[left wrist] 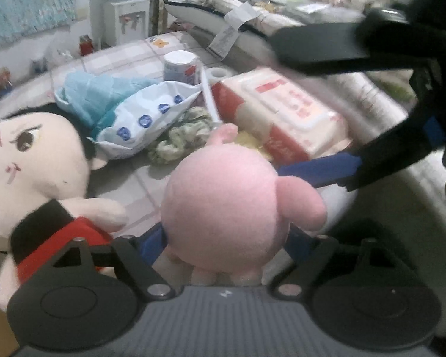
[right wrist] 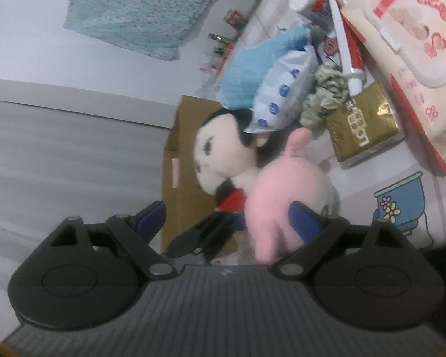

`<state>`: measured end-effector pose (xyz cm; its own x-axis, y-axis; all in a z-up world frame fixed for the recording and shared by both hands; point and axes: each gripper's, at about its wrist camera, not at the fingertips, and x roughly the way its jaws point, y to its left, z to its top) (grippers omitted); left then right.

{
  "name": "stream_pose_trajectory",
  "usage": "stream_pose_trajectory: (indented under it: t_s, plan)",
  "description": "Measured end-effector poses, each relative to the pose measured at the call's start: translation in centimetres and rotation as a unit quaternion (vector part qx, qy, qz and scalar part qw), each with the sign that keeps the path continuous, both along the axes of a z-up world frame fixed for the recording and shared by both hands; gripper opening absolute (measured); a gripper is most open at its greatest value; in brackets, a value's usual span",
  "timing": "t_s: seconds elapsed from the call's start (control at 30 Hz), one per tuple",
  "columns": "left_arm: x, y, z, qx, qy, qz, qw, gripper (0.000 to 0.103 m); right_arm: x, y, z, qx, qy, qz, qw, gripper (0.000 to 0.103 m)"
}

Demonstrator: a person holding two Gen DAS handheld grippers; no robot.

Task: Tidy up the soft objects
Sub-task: 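Lift the pink plush toy with the right gripper and carry it to the cardboard box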

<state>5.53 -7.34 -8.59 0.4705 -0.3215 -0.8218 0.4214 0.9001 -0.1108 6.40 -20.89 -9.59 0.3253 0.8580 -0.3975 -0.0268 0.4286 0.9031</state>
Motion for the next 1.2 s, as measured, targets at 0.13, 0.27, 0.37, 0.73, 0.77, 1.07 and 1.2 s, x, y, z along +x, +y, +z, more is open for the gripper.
stream_pose_trajectory:
  t_s: [0.13,0.27,0.37,0.73,0.77,1.07,1.2]
  plan:
    - [0.7,0.5,0.1,-0.064,0.029,-0.002,0.9975,0.085,-0.7,-0.7,1.2,0.015,-0.019,-0.005,1.0,0.091]
    - [1.2,0.3,-0.9,-0.064,0.05,0.0,0.9967,0.085,-0.2,0.3,0.4,0.021,-0.007,0.002,1.0,0.09]
    - [1.2,0.4,-1.5,-0.043,0.049,0.011,0.9978,0.087,0.3,1.2,0.0,0.029,-0.002,0.007,1.0,0.09]
    - [0.8,2.6,-0.6,-0.016,0.014,0.049,0.9986,0.074,0.9,3.0,0.6,0.019,-0.007,0.025,0.999,0.09]
    - [0.8,2.8,-0.6,-0.023,0.013,0.047,0.9985,0.074,0.8,2.8,0.8,0.022,-0.008,0.023,0.999,0.09]
    - [0.6,5.6,1.2,-0.149,0.033,0.043,0.9874,0.073,-0.2,-0.1,1.9,-0.037,-0.051,-0.052,0.997,0.093]
    - [0.0,6.7,2.7,-0.226,0.043,0.015,0.973,0.074,-0.6,0.6,0.6,-0.018,-0.035,-0.039,0.998,0.094]
